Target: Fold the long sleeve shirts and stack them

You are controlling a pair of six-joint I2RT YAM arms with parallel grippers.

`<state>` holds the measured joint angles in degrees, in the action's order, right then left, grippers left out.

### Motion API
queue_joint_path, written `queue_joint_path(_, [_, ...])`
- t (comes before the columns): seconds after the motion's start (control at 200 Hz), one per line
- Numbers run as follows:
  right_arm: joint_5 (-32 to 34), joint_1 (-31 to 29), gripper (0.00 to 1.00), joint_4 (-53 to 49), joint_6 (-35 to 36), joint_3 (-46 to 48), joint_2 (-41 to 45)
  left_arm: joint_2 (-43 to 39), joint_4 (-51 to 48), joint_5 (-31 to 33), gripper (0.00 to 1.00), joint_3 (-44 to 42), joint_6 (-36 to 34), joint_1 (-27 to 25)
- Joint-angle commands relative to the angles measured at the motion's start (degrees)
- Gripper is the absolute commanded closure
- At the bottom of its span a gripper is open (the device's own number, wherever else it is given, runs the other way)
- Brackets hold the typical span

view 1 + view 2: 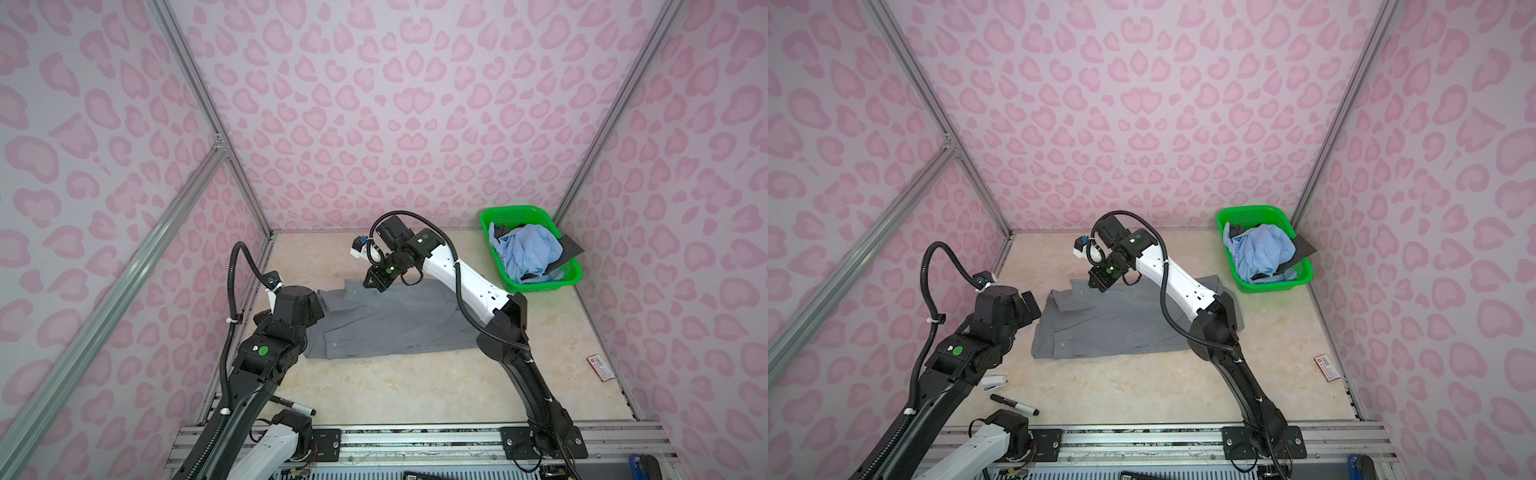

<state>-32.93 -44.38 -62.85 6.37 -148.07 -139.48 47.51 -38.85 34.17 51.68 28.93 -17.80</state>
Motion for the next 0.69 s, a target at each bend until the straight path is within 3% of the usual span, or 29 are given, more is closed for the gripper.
queue_joint_path(0.0, [-4.1,-0.3,1.00,-5.5,0.6,-5.3,-5.3,0.3,0.5,1.4,0.02,-0.2,0.4,0.0])
queue_joint_path(0.315, [-8.5,-0.5,1.00,3.5,-3.6,-5.7,-12.9,1.4,0.4,0.8,0.02,-0.2,0.3,0.0])
queue_joint_path(0.54, [-6.6,-0.5,1.00,6.4,-5.8,-7.9,-17.5,2.2,0.5,0.6,0.02,-0.2,0.1,0.0])
queue_joint_path(0.69, [-5.8,0.3,0.91,9.8,-10.3,-8.7,-18.1,2.9,0.5,0.5,0.02,0.0,0.1,0.0])
